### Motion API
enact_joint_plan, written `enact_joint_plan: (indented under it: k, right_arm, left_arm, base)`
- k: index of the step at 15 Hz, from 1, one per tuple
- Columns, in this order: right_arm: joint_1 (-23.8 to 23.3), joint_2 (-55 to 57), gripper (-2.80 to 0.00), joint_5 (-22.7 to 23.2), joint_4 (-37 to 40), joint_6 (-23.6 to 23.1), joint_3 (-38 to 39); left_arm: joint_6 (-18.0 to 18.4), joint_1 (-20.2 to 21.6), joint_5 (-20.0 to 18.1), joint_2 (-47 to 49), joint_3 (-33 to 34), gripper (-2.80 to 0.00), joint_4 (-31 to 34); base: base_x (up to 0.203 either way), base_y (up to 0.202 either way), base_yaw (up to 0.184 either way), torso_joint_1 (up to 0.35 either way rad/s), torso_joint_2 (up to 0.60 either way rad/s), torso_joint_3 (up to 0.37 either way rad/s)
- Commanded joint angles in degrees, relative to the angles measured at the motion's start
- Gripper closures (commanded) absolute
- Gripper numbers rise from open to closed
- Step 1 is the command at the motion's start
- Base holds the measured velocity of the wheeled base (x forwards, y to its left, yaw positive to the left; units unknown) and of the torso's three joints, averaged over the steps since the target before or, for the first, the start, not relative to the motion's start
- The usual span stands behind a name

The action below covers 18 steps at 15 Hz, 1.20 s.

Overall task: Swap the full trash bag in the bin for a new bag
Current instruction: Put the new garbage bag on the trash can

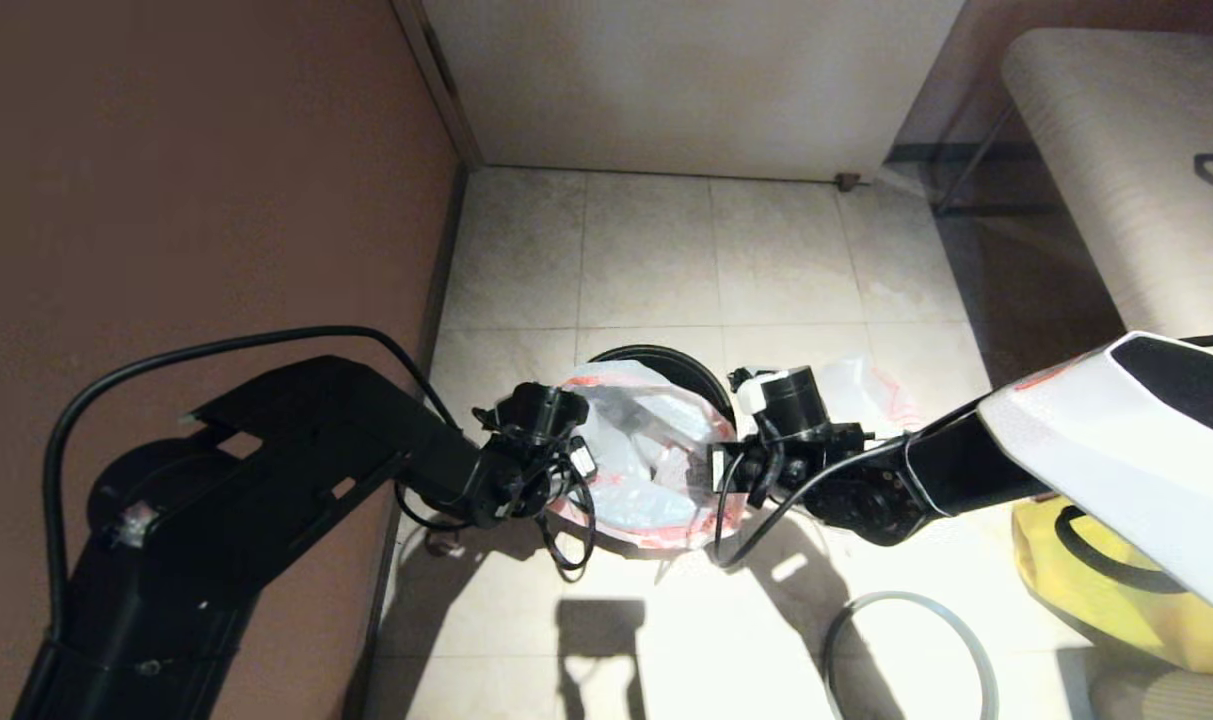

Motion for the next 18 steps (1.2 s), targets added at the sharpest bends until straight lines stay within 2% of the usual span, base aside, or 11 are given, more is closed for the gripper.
enact_joint_plan:
  k: [1, 3, 7, 9, 13, 16, 18]
  right_arm:
    - [0.03, 3.46, 0.00, -0.72, -0.12, -0.26, -2.48]
    - [0.49, 2.00, 0.00, -2.06, -0.07, -0.15, -3.07]
    - [0.42, -9.69, 0.00, -1.99, -0.46, 0.12, 10.34]
    - [0.41, -13.04, 0.00, 1.39, -0.53, 0.42, 13.20]
    - [3.75, -7.08, 0.00, 1.53, -0.53, 0.09, 8.28]
    - [4.61, -0.46, 0.00, -0.96, -0.47, -0.01, 3.15]
    - [4.84, -0.12, 0.00, -2.77, -0.51, 0.04, 2.02]
  left_arm:
    - [-0.19, -0.31, 0.15, -0.12, 0.12, 0.00, 0.01]
    - [-0.27, -0.57, 0.21, -0.21, 0.21, 0.00, 0.36]
    - [-0.27, -0.57, 0.23, 0.14, -0.14, 0.00, 0.36]
    - [-0.27, -0.49, 0.23, 0.14, -0.06, 0.00, 0.44]
    - [-0.18, -0.57, 0.14, 0.14, 0.03, 0.00, 0.44]
    - [-0.18, -0.75, 0.14, 0.23, -0.02, 0.00, 0.44]
    - [-0.18, -0.84, 0.14, 0.23, -0.04, 0.00, 0.44]
  base:
    - [0.000, 0.000, 0.000, 0.000, 0.00, 0.000]
    - [0.000, 0.000, 0.000, 0.000, 0.00, 0.000]
    - [0.000, 0.000, 0.000, 0.000, 0.00, 0.000]
    - [0.000, 0.000, 0.000, 0.000, 0.00, 0.000]
    - [0.000, 0.000, 0.000, 0.000, 0.00, 0.000]
    - [0.000, 0.000, 0.000, 0.000, 0.00, 0.000]
    - [0.000, 0.000, 0.000, 0.000, 0.00, 0.000]
